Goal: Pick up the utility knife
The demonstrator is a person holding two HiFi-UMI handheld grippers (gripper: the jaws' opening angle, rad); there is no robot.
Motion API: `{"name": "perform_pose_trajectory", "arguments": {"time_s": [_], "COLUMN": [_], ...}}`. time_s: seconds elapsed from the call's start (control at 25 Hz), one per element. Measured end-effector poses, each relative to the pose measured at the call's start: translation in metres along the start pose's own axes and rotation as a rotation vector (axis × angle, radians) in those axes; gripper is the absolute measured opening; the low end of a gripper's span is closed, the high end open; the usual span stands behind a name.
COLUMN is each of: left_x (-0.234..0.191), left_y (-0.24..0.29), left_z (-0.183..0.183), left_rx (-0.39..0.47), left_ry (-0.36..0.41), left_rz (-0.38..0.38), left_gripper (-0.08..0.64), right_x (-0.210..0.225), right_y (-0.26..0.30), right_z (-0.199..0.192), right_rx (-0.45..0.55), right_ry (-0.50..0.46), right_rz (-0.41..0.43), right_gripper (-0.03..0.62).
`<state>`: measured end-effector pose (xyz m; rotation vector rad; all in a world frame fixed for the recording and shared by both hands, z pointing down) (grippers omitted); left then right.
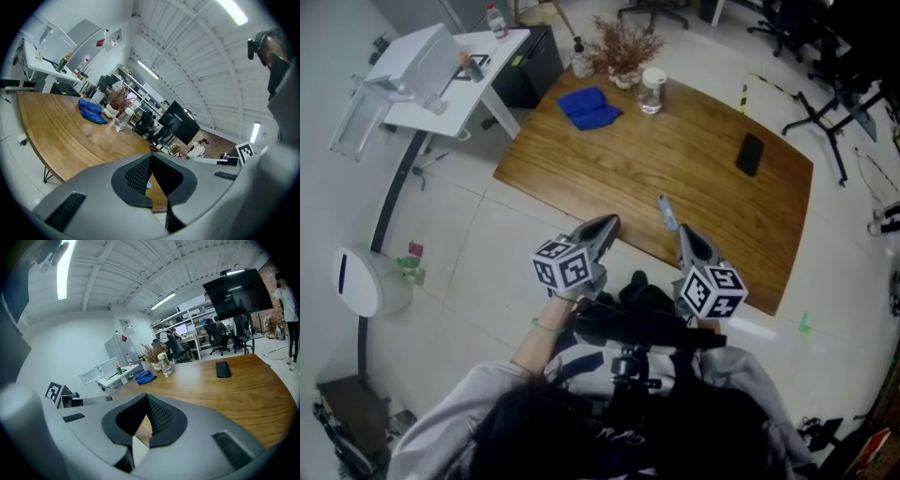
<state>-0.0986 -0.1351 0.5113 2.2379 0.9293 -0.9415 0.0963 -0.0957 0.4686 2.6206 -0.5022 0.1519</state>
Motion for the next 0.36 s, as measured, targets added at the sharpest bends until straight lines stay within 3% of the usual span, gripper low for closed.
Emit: {"name": "perform_pose_trajectory", "arguments": {"time_s": [0.36], "left_x": [0.0001], "left_y": [0.0013], "left_z": [-0.0025], "left_rx": [-0.016], "left_ry": [0.0], "left_rz": [-0.01], "left_gripper": [0.005], "right_x": [-0.0029], "right_y": [0.0004], "right_z": [-0.002], "right_rx": [-0.009], "right_ry": [-0.005], "right_rz": [-0.005], "right_gripper": [0.012]}}
Point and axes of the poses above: the fingertips, and each gripper's own axes: y forward along the fingers, x to its right, z out of its top, the point moved 5 cm from there along -y, backward along the fingers, and after that the axes turned 11 degrees about -y, right-handed, at the moved point
